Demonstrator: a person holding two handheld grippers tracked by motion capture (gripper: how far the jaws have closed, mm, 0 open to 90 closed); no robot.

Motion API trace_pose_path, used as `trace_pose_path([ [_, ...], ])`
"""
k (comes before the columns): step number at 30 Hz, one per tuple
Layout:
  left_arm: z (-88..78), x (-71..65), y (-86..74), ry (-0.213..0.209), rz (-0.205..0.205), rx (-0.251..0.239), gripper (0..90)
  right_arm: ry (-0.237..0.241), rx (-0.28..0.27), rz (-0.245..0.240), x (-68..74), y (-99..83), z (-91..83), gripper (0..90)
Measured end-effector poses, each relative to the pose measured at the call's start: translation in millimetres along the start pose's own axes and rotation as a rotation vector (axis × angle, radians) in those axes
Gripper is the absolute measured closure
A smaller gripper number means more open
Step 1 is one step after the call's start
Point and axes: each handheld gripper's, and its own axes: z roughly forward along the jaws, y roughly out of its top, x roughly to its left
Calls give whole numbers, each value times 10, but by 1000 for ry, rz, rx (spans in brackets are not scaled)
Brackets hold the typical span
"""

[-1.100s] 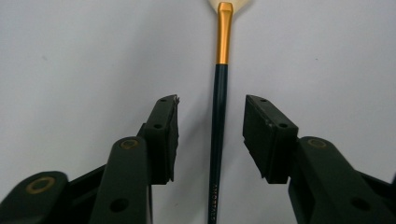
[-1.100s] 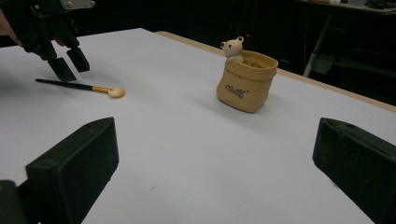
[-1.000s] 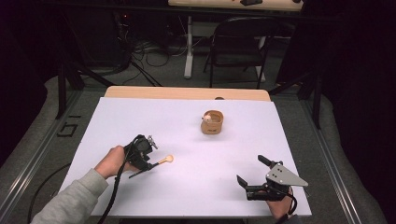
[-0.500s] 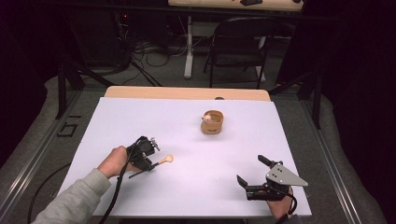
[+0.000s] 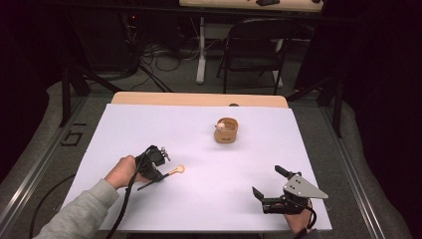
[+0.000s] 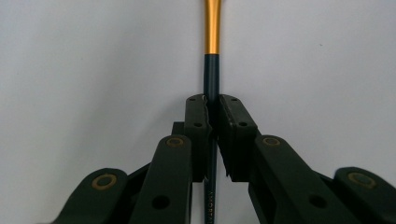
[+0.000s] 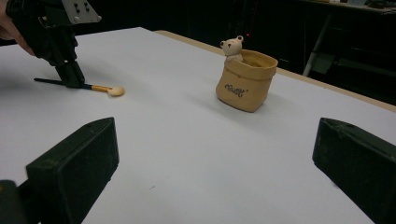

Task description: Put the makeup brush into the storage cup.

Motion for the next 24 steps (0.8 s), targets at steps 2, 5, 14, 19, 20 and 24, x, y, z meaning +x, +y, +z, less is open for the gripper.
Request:
trace_pose_path([
  [2,3,2,5,-3,2,3,818,2,8,-1,-1,2,-6,0],
  [5,7,1,13,-3,1,6,818,0,-1,0,2,-1,3,0],
  [14,6,17,15,-14,11,10,824,-1,1,-1,3,1,-1,0],
  [19,-2,24,-6,-19,12,-4,827,-3,2,1,-2,0,1,0],
  [20,-5,24,-12,-19,10,-6,827,-3,3,0,-2,0,1,0],
  [24,-26,20,-37,-15,8,-20,827,-5,5,2,0,0,3,0],
])
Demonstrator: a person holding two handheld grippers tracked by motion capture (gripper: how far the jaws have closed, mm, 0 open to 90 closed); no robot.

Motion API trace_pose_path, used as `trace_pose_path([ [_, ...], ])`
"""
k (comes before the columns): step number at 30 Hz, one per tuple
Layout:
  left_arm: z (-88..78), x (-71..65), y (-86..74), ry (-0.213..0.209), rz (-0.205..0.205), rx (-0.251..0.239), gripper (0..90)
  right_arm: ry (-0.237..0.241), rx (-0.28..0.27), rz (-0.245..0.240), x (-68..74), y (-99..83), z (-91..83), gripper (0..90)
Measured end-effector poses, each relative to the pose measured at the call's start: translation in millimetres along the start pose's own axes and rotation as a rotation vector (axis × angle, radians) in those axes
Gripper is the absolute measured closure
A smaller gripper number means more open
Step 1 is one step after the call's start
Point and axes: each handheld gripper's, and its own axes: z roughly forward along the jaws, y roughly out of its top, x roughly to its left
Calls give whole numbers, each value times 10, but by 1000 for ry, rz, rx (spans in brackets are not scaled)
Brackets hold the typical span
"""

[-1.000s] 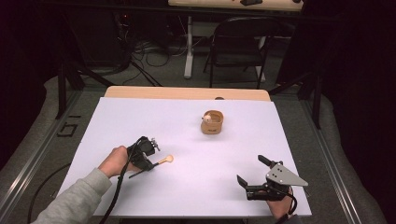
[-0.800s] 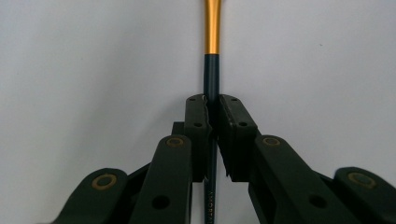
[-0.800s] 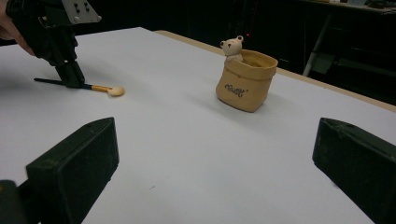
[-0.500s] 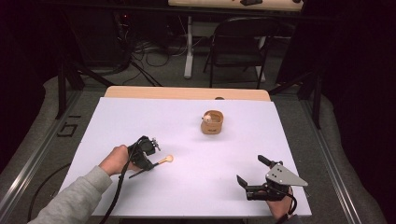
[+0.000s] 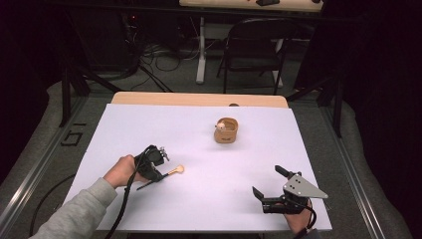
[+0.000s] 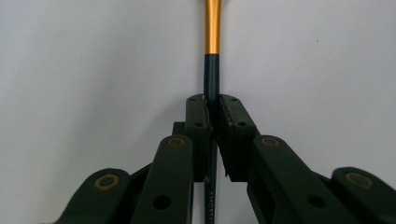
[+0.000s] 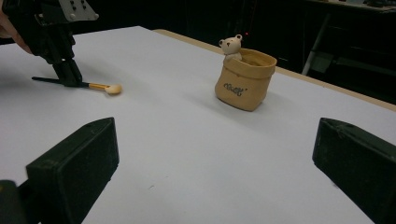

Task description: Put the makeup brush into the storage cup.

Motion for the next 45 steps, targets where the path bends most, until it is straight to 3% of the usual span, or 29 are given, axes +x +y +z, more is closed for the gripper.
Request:
trace_pose_path([
  [18,-220,-80,-14,18,13,-94,826,1,1,0,1,-1,6,0],
  [45,-307,-199,38,25,23,-229,826,1,2,-1,-1,-2,5,0],
])
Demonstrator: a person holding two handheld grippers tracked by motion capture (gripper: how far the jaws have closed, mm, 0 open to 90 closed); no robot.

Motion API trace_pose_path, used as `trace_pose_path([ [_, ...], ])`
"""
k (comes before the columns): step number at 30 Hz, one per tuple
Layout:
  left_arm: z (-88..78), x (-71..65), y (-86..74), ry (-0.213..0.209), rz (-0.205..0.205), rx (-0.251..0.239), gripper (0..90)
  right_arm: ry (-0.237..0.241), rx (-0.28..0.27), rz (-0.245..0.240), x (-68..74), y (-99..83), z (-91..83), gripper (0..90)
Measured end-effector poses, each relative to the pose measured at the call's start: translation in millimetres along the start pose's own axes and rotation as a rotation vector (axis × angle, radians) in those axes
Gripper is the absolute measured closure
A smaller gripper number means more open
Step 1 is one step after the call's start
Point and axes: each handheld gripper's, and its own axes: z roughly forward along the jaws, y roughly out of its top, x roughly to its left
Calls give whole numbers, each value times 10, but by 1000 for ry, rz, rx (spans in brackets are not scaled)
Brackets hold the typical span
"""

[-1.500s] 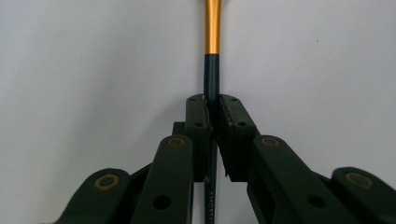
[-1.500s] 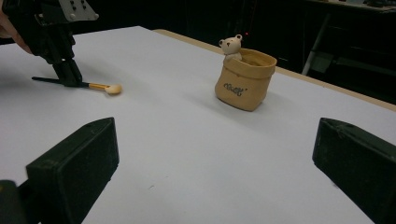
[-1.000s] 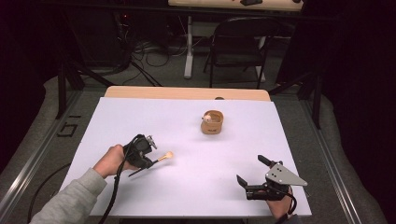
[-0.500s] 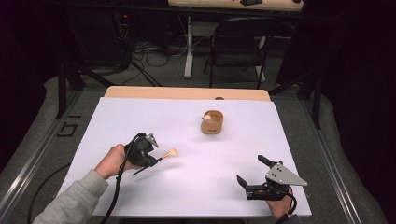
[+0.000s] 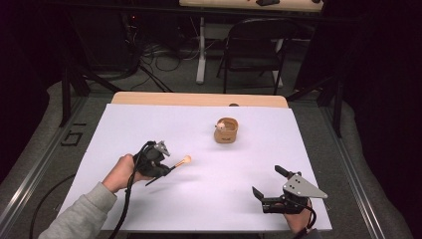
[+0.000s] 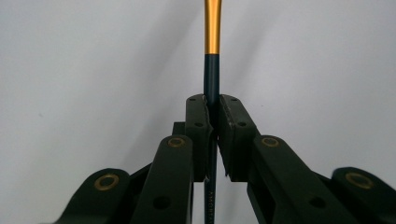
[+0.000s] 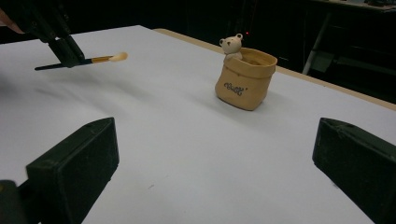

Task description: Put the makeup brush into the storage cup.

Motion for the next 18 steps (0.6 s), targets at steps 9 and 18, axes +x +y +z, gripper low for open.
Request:
trace_pose_path([
  [9,-32,-51,21,9,6,-42,827,1,2,-1,2,0,1,0],
  [18,-60,-76,41,15,5,-80,826,2,3,-1,1,0,2,0],
])
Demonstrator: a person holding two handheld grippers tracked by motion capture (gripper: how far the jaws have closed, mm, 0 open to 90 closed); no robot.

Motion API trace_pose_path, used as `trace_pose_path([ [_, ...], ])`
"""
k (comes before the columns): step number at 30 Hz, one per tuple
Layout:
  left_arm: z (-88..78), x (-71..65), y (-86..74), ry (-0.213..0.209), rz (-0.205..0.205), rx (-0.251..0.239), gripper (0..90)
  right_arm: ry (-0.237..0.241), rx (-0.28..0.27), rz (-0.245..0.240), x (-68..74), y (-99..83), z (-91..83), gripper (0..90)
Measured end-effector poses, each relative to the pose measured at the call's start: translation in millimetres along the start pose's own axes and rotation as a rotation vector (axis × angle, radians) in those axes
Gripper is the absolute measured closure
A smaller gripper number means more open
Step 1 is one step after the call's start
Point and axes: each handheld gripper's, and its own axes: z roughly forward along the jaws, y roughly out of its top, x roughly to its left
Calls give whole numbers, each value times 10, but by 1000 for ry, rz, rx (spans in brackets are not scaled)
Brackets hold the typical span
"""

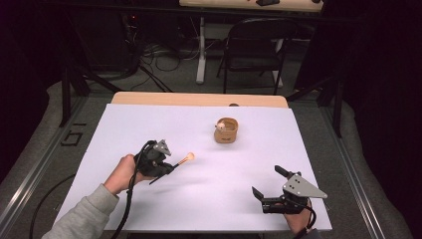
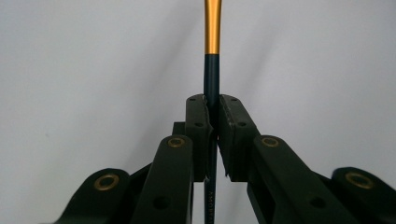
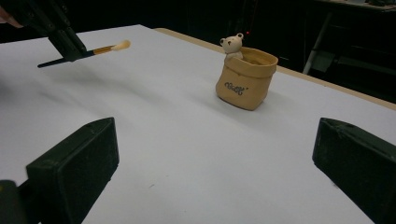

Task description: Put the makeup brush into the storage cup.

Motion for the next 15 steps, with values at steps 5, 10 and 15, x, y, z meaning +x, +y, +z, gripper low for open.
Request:
trace_pose_path([
  [5,-8,-14,16,1,-1,-24,826,0,0,-1,0,0,1,0],
  [10,-10,-35,35,-3,-9,-51,826,0,0,-1,0,0,1,0],
  [15,-15,-50,54,-5,-9,-77,826,1,-1,-2,0,-1,3,0],
])
